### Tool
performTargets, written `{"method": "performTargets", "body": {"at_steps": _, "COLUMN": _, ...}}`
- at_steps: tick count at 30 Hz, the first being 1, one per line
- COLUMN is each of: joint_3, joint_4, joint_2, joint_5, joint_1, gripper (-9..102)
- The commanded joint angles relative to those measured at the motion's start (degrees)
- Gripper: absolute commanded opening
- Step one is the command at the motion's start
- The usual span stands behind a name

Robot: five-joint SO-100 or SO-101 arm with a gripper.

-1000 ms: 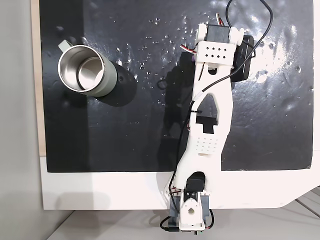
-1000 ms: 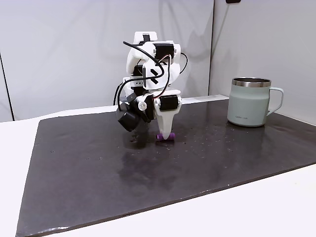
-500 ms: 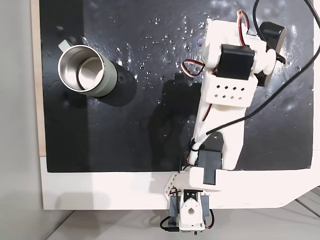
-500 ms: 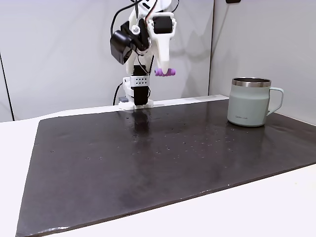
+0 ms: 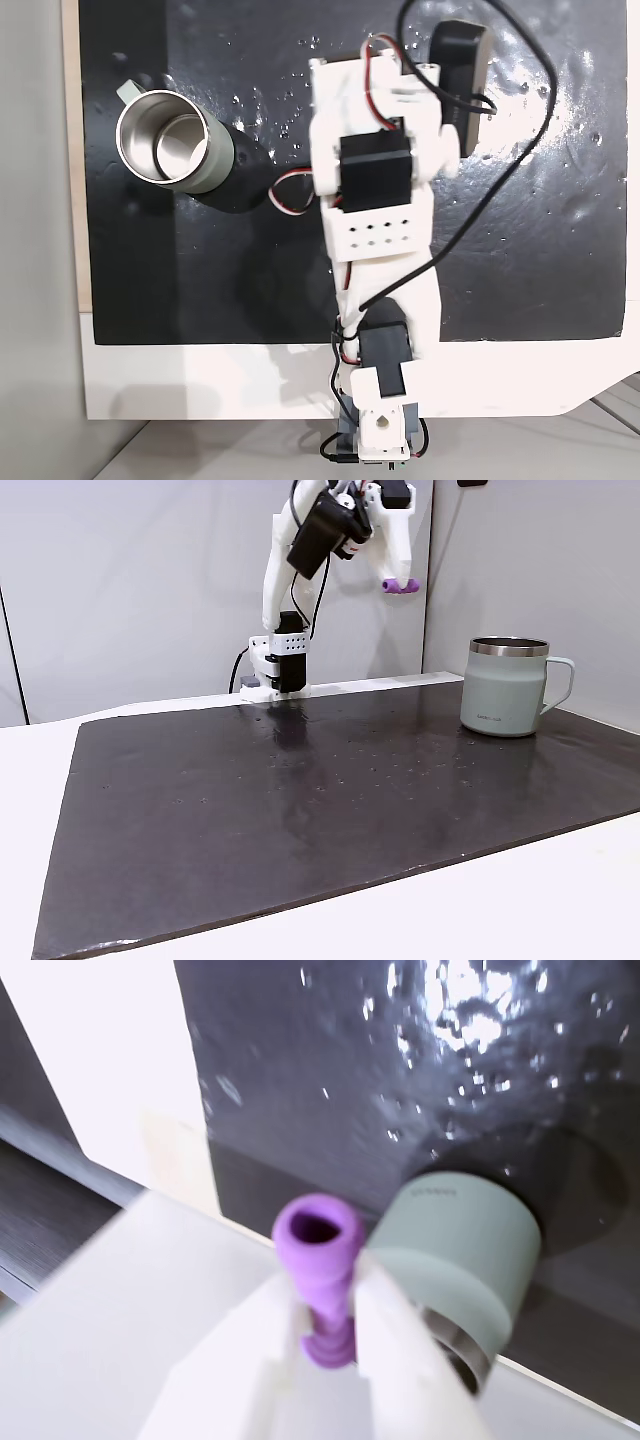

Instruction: Grasp a pengrip and put it in the cup.

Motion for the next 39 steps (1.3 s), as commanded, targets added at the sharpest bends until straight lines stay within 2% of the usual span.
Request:
{"method": "performTargets", "body": {"at_steps": 1, "joint_3": -6.4, "joint_4": -0.3, "joint_2": 0.1, "joint_5": -2.3, "joint_1": -5.6, "gripper": 0}}
{"method": "performTargets", "body": {"at_steps": 14, "joint_3": -18.5, "joint_4": 0.0, "joint_2": -10.4, "joint_5": -5.5, "joint_1": -20.5, "gripper": 0}}
{"method": "performTargets", "body": {"at_steps": 23, "joint_3": -35.5, "joint_4": 0.5, "joint_2": -22.1, "joint_5": -5.8, "joint_1": -23.6, "gripper": 0}}
{"method": "performTargets", "body": {"at_steps": 35, "joint_3": -36.0, "joint_4": 1.0, "joint_2": -25.2, "joint_5": -5.9, "joint_1": -28.2, "gripper": 0}}
{"method": "performTargets", "body": {"at_steps": 37, "joint_3": -36.0, "joint_4": 1.0, "joint_2": -25.2, "joint_5": -5.9, "joint_1": -28.1, "gripper": 5}}
{"method": "performTargets", "body": {"at_steps": 39, "joint_3": -35.5, "joint_4": 1.1, "joint_2": -24.8, "joint_5": -5.9, "joint_1": -27.9, "gripper": 16}}
